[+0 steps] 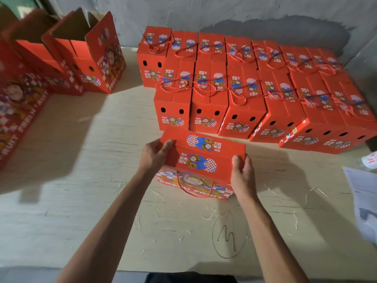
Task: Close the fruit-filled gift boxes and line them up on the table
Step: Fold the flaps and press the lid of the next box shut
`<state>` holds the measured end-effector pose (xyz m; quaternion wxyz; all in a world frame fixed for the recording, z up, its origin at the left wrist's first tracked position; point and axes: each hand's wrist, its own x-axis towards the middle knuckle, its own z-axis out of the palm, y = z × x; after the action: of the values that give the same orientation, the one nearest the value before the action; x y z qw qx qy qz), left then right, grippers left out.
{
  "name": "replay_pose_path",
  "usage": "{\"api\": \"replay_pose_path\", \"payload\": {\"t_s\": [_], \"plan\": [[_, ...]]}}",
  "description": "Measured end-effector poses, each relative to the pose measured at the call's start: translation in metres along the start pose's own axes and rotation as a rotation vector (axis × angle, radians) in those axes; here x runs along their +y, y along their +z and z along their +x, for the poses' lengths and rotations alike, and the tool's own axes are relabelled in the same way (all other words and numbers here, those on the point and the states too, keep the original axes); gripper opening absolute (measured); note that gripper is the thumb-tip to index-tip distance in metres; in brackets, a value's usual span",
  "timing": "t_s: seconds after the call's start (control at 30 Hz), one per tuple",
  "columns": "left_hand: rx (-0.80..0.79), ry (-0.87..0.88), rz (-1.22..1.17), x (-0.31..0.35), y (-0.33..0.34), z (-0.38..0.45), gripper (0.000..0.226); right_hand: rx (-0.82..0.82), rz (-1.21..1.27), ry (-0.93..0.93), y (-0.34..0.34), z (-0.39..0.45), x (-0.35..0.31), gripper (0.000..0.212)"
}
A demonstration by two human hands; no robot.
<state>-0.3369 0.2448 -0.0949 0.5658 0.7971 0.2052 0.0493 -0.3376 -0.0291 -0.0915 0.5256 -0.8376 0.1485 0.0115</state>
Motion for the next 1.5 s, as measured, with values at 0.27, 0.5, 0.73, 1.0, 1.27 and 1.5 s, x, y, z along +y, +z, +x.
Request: {"api": "replay_pose_path", "payload": {"t_s": [0.27, 0.5, 0.73, 1.0, 1.27, 1.5], "plan": [[0.343, -0.274, -0.123, 0.004, 0.004, 0.002, 0.102, 0.01, 0.007, 0.008, 0.004, -0.03, -0.004, 0.068], [0.253, -0.298, -0.511, -0.002, 0.045, -0.072, 0.045, -0.04, -0.167, -0.181, -0.015, -0.006, -0.01, 0.056], [0.1, -0.396, -0.556, -0.004, 0.077, -0.122, 0.054, 0.084, -0.326, -0.177, -0.027, -0.013, -0.01, 0.04], [0.351, -0.288, -0.347, -0.008, 0.015, -0.08, 0.045, -0.497, -0.046, 0.031, -0.014, -0.04, -0.004, 0.063], [0.38, -0.256, -0.245, -0.007, 0.007, -0.072, 0.046, -0.447, 0.353, 0.152, 0.033, -0.046, -0.005, 0.019], [0.506, -0.057, 0.0, 0.004, 0.009, -0.079, 0.036, -0.357, 0.438, 0.272, 0.036, -0.023, -0.033, 0.009]]}}
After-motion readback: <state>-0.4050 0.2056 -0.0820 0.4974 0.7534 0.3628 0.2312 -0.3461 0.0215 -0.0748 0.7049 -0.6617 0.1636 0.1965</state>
